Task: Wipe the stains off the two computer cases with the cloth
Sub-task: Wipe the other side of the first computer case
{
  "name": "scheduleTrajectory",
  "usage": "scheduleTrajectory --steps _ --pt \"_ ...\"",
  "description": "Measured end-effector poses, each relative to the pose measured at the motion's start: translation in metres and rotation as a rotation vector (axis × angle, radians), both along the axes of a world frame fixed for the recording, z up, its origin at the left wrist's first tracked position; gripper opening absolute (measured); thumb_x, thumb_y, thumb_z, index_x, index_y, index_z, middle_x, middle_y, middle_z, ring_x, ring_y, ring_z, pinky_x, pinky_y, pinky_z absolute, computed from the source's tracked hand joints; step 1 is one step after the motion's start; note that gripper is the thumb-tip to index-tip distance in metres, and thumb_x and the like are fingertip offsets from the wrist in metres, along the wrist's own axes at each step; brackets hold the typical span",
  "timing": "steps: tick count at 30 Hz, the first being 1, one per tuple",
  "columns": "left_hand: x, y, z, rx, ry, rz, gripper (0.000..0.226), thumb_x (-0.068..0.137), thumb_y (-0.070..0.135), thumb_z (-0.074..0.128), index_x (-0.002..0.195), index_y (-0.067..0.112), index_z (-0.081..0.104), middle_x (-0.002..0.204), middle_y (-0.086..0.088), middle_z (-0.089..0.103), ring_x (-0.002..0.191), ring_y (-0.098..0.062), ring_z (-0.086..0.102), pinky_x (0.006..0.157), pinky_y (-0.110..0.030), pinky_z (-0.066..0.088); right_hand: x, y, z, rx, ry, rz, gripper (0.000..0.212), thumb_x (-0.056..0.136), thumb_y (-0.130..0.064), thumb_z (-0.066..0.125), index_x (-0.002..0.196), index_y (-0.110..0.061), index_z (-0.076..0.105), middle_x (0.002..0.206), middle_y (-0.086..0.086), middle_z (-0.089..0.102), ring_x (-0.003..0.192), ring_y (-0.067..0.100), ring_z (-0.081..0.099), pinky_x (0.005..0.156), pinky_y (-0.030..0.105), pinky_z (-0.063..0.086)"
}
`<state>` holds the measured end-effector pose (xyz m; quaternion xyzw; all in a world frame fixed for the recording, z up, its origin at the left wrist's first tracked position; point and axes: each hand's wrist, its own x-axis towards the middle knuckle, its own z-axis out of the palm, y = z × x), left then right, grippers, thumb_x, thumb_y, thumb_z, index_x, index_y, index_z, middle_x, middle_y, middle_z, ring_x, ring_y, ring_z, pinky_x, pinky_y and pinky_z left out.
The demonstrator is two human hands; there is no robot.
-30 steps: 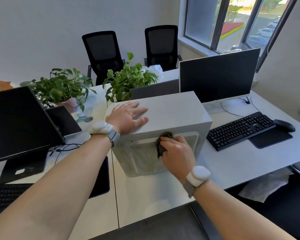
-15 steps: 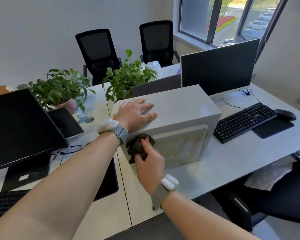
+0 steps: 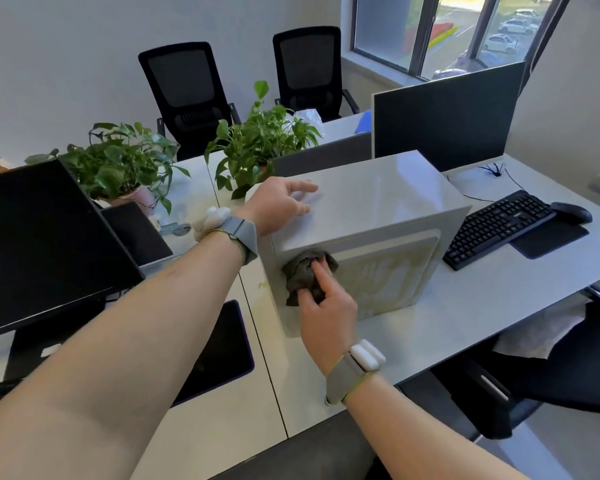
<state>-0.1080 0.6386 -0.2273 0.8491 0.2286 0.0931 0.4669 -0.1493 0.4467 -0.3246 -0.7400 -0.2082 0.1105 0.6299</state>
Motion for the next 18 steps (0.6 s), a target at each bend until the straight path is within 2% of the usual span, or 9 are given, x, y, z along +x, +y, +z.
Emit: scheduleTrajectory --steps 2,5,7,9,10,11,15,18 --pt "-0.002 0.004 0.001 -0.061 -0.041 -0.001 0.045 0.089 -0.001 0.07 0.129 0.02 0.071 0.143 0.006 0.061 0.136 -0.01 0.051 0.116 -0.031 0.038 0.0 0.001 0.003 0.037 -0.043 0.019 0.052 0.091 -0.008 0.067 0.14 -0.026 0.062 0.141 -0.013 0.061 0.127 0.0 0.057 0.11 0.028 0.047" --pt "-0.002 0.005 -0.002 -0.12 -0.097 0.018 0.04 0.091 0.0 0.069 0.124 0.022 0.073 0.135 0.004 0.067 0.132 -0.008 0.053 0.116 -0.033 0.04 -0.007 0.009 0.002 0.047 -0.218 0.017 0.053 0.09 -0.004 0.067 0.139 -0.023 0.063 0.144 -0.017 0.053 0.122 -0.017 0.048 0.106 0.013 0.041" --pt "-0.004 0.004 -0.002 -0.11 -0.104 0.029 0.037 0.092 0.003 0.069 0.124 0.023 0.074 0.133 0.004 0.067 0.134 -0.007 0.052 0.116 -0.031 0.04 -0.013 0.013 -0.011 -0.007 -0.267 0.054 0.051 0.089 -0.003 0.067 0.135 -0.024 0.067 0.144 -0.012 0.057 0.117 -0.009 0.056 0.103 0.017 0.047" --pt "-0.005 0.005 -0.003 -0.096 -0.103 0.03 0.037 0.093 0.005 0.068 0.126 0.023 0.073 0.133 0.006 0.067 0.133 -0.006 0.053 0.116 -0.031 0.039 -0.019 0.013 -0.021 -0.054 -0.165 0.121 0.053 0.089 -0.002 0.065 0.136 -0.026 0.065 0.143 -0.008 0.06 0.125 0.005 0.06 0.107 0.028 0.049" --pt "-0.005 0.004 -0.003 -0.098 -0.104 0.024 0.038 0.093 0.005 0.068 0.127 0.022 0.072 0.133 0.008 0.067 0.131 -0.004 0.054 0.116 -0.03 0.039 -0.021 0.012 -0.023 -0.053 -0.13 0.118 0.054 0.09 -0.002 0.065 0.137 -0.026 0.063 0.143 -0.008 0.06 0.129 0.006 0.058 0.11 0.03 0.048" --pt "-0.005 0.004 -0.003 -0.101 -0.112 0.021 0.039 0.094 0.004 0.067 0.128 0.021 0.071 0.133 0.009 0.067 0.128 -0.002 0.055 0.115 -0.03 0.04 -0.022 0.012 -0.02 -0.017 -0.137 0.087 0.053 0.09 -0.001 0.065 0.137 -0.025 0.064 0.143 -0.009 0.06 0.131 0.004 0.056 0.111 0.028 0.046" --pt "-0.006 0.006 -0.004 -0.111 -0.145 0.028 0.037 0.096 0.002 0.065 0.129 0.018 0.069 0.129 0.01 0.068 0.112 0.013 0.055 0.11 -0.024 0.042 -0.019 0.024 -0.001 0.092 -0.371 0.039 0.046 0.088 0.003 0.07 0.13 -0.014 0.069 0.142 -0.011 0.056 0.131 -0.003 0.05 0.111 0.014 0.037" --pt "-0.005 0.008 -0.005 -0.1 -0.155 0.032 0.037 0.096 0.003 0.065 0.129 0.017 0.069 0.128 0.01 0.069 0.111 0.016 0.054 0.101 -0.015 0.041 -0.012 0.025 -0.016 0.011 -0.517 0.043 0.04 0.085 0.004 0.072 0.122 -0.012 0.074 0.136 -0.013 0.059 0.121 0.011 0.06 0.108 0.017 0.042"
